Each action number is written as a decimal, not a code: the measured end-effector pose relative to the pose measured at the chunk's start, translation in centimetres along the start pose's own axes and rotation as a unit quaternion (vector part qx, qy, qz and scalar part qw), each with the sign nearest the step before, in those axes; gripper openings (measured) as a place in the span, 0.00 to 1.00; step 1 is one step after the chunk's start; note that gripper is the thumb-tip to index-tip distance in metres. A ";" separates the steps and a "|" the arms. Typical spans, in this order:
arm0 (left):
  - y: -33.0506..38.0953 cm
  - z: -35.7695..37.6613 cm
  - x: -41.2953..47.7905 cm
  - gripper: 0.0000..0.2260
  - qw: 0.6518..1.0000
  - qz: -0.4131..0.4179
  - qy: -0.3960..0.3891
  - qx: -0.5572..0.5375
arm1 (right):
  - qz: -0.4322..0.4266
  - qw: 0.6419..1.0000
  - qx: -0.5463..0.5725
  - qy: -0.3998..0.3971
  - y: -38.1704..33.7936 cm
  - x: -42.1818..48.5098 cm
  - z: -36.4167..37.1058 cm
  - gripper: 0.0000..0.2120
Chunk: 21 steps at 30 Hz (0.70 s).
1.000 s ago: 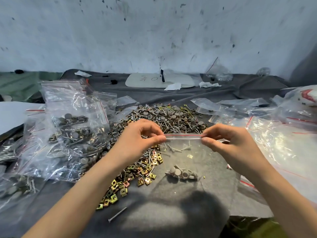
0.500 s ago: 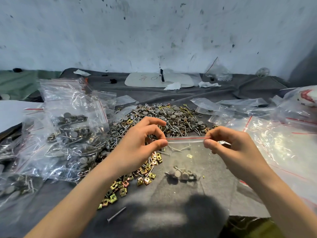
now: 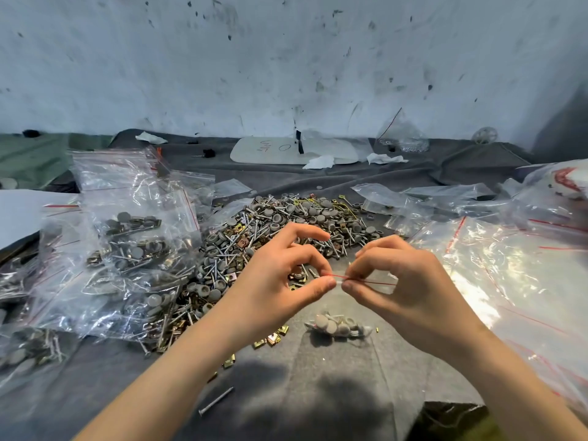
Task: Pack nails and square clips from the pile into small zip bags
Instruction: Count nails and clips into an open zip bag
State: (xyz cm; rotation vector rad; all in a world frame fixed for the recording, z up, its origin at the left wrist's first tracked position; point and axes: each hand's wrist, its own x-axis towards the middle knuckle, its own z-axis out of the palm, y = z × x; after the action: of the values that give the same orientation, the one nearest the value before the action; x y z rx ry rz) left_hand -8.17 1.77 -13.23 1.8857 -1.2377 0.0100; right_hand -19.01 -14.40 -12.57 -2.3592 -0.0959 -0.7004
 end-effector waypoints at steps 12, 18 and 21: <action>0.6 0.4 -0.1 0.04 1.000 0.007 0.000 -0.014 | -0.017 0.999 -0.017 -0.021 -0.3 0.1 0.5 0.04; 0.4 0.1 -0.1 0.04 1.000 0.007 0.016 0.006 | 0.006 1.000 0.006 -0.013 0.5 -0.3 0.0 0.05; 0.4 0.5 -0.2 0.03 0.999 0.028 -0.011 0.021 | -0.008 1.000 -0.004 -0.020 0.4 -0.5 0.2 0.05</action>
State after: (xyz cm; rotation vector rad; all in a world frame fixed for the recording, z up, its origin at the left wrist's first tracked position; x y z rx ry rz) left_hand -8.72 1.54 -13.35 1.8919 -1.3151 0.0459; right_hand -19.20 -14.54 -13.20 -2.3834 -0.1291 -0.6616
